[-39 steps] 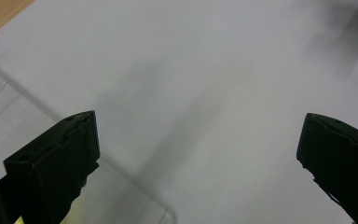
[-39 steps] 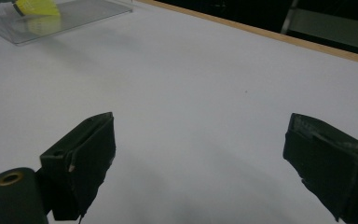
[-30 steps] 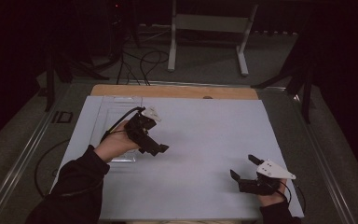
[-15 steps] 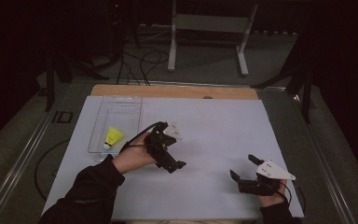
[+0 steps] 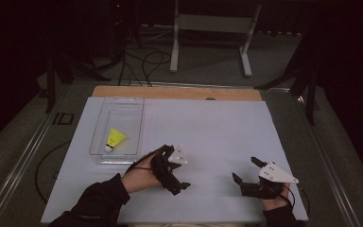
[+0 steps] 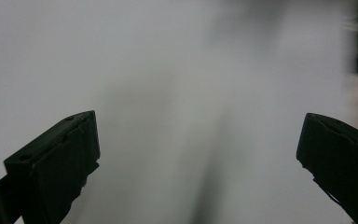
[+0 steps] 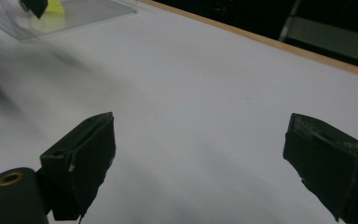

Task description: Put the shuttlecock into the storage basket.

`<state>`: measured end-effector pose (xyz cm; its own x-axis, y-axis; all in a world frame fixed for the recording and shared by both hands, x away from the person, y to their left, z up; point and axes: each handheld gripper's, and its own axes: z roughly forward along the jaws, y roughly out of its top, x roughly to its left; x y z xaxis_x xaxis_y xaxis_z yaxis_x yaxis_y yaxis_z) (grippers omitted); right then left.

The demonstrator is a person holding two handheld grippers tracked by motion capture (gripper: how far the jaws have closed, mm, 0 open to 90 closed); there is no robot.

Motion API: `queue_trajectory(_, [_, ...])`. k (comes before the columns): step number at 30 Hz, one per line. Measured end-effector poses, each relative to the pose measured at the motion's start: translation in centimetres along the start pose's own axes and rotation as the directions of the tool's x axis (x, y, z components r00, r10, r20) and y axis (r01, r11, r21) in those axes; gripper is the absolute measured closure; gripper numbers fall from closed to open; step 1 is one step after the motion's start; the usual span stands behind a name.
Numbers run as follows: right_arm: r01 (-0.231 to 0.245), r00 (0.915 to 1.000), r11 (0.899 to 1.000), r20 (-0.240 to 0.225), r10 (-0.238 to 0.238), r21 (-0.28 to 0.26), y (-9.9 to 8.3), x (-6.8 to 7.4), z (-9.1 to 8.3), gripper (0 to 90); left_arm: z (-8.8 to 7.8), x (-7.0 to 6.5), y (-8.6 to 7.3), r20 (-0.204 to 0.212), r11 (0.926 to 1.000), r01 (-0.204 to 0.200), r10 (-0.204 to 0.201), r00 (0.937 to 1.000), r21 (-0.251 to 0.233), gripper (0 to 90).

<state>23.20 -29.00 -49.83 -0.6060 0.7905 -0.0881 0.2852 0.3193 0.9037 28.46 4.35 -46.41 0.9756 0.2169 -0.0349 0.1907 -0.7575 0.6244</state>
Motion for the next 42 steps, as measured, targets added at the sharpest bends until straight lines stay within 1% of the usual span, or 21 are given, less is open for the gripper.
queue_trajectory(1, [-0.011, 0.9999, 1.0, -0.009, 0.011, -0.006, 0.0, 0.0, 0.0, 9.2, 0.1, -0.4, -0.1, -0.038, 0.9993, 0.036, -0.037, 0.9986, -0.012, 0.0])
queue_trajectory(2, [-0.015, 0.9999, 1.0, -0.005, 0.015, -0.002, 0.0, -0.1, 0.0, 9.2, 0.2, -0.8, -0.3, -0.039, 0.9995, 0.013, -0.015, 0.9991, -0.029, 0.1])
queue_trajectory(3, [-0.011, 0.9999, 1.0, -0.002, 0.011, -0.001, -0.1, -0.1, 0.0, 9.2, 0.2, -0.8, -0.4, 0.018, 0.9996, 0.025, -0.025, 0.9995, -0.01, 0.0])
queue_trajectory(4, [-0.02, 0.9998, 1.0, -0.008, 0.02, -0.003, -0.1, -0.2, 0.0, 9.2, 0.3, -1.4, -0.4, -0.052, 0.999, 0.039, -0.04, 0.9979, -0.022, 0.0])
queue_trajectory(5, [-0.03, 0.9995, 1.0, -0.008, 0.03, 0.004, -0.2, -0.3, 0.0, 9.2, 0.4, -1.9, -0.7, -0.055, 0.9993, -0.014, 0.012, 0.9984, -0.035, 0.1])
queue_trajectory(6, [-0.012, 0.9999, 1.0, 0.003, 0.012, 0.008, -0.2, -0.2, 0.1, 9.2, 0.4, -1.9, -0.8, 0.023, 0.9994, 0.019, -0.019, 0.9996, -0.027, 0.0])
queue_trajectory(7, [-0.006, 1.0, 1.0, -0.004, 0.006, 0.005, -0.1, -0.1, 0.0, 9.2, 0.6, -2.2, -1.1, -0.005, 0.9966, 0.068, -0.068, 0.9977, -0.047, 0.0])
queue_trajectory(9, [-0.001, 1.0, 1.0, -0.006, 0.001, 0.009, -0.1, 0.0, 0.0, 9.2, 0.8, -2.5, -1.9, 0.052, 0.9989, 0.037, -0.035, 0.998, -0.031, 0.0])
queue_trajectory(10, [0.007, 0.9999, 1.0, -0.009, -0.007, 0.002, -0.1, 0.1, 0.0, 9.2, 1.0, -2.8, -2.3, -0.021, 0.997, 0.056, -0.057, 0.9981, -0.054, 0.0])
queue_trajectory(11, [0.0, 0.9998, 1.0, -0.021, 0.0, -0.006, -0.1, 0.0, -0.1, 9.2, 1.2, -3.1, -2.7, -0.032, 0.9991, 0.015, -0.016, 0.9994, -0.04, 0.1])
queue_trajectory(12, [-0.013, 0.9996, 1.0, -0.023, 0.013, -0.001, -0.2, 0.0, 0.0, 9.2, 1.2, -2.9, -3.1, 0.023, 0.9984, 0.042, -0.041, 0.9989, -0.038, 0.0])
queue_trajectory(13, [-0.009, 0.9998, 1.0, -0.017, 0.009, 0.002, -0.2, 0.0, 0.0, 9.2, 1.1, -3.1, -3.5, -0.005, 0.996, 0.071, -0.071, 0.9974, -0.055, 0.0])
queue_trajectory(14, [-0.003, 0.9997, 1.0, -0.024, 0.003, -0.005, -0.3, -0.1, -0.1, 9.2, 1.0, -3.2, -4.0, -0.022, 0.9973, 0.041, -0.042, 0.9989, -0.06, 0.0])
queue_trajectory(15, [-0.013, 0.9995, 1.0, -0.03, 0.013, -0.006, -0.3, -0.1, -0.1, 9.2, 0.9, -3.2, -4.5, 0.022, 0.9969, 0.056, -0.055, 0.9983, -0.055, 0.0])
queue_trajectory(17, [-0.013, 0.9995, 1.0, -0.029, 0.013, -0.001, -0.4, -0.1, 0.0, 9.2, 0.5, -3.2, -5.4, -0.034, 0.9919, 0.073, -0.076, 0.9965, -0.104, 0.0])
queue_trajectory(20, [-0.017, 0.9993, 1.0, -0.032, 0.017, 0.011, -0.5, -0.2, 0.2, 9.2, -0.1, -3.0, -6.5, -0.039, 0.9862, 0.082, -0.089, 0.9953, -0.144, 0.0])
queue_trajectory(22, [-0.021, 0.9988, 1.0, -0.045, 0.022, 0.015, -0.6, -0.2, 0.3, 9.2, -0.3, -2.8, -7.2, 0.011, 0.9808, 0.102, -0.102, 0.9947, -0.166, 0.0])
queue_trajectory(26, [-0.019, 0.9989, 1.0, -0.041, 0.02, 0.016, -0.6, -0.2, 0.3, 9.2, -0.4, -2.9, -8.3, -0.007, 0.9778, 0.11, -0.113, 0.9935, -0.178, 0.0])
queue_trajectory(29, [-0.018, 0.9989, 1.0, -0.042, 0.018, 0.011, -0.6, -0.2, 0.1, 9.2, -0.9, -2.8, -9.1, 0.023, 0.9671, 0.148, -0.147, 0.9889, -0.207, 0.0])
queue_trajectory(32, [-0.018, 0.9989, 1.0, -0.044, 0.018, 0.01, -0.7, -0.2, 0.1, 9.2, -1.4, -2.8, -9.9, 0.002, 0.9698, 0.137, -0.14, 0.9902, -0.202, 0.0])
queue_trajectory(42, [-0.016, 0.9986, 1.0, -0.049, 0.017, 0.015, -0.7, -0.2, 0.2, 9.2, -2.7, -2.2, -11.9, -0.007, 0.9534, 0.159, -0.167, 0.986, -0.256, 0.1])
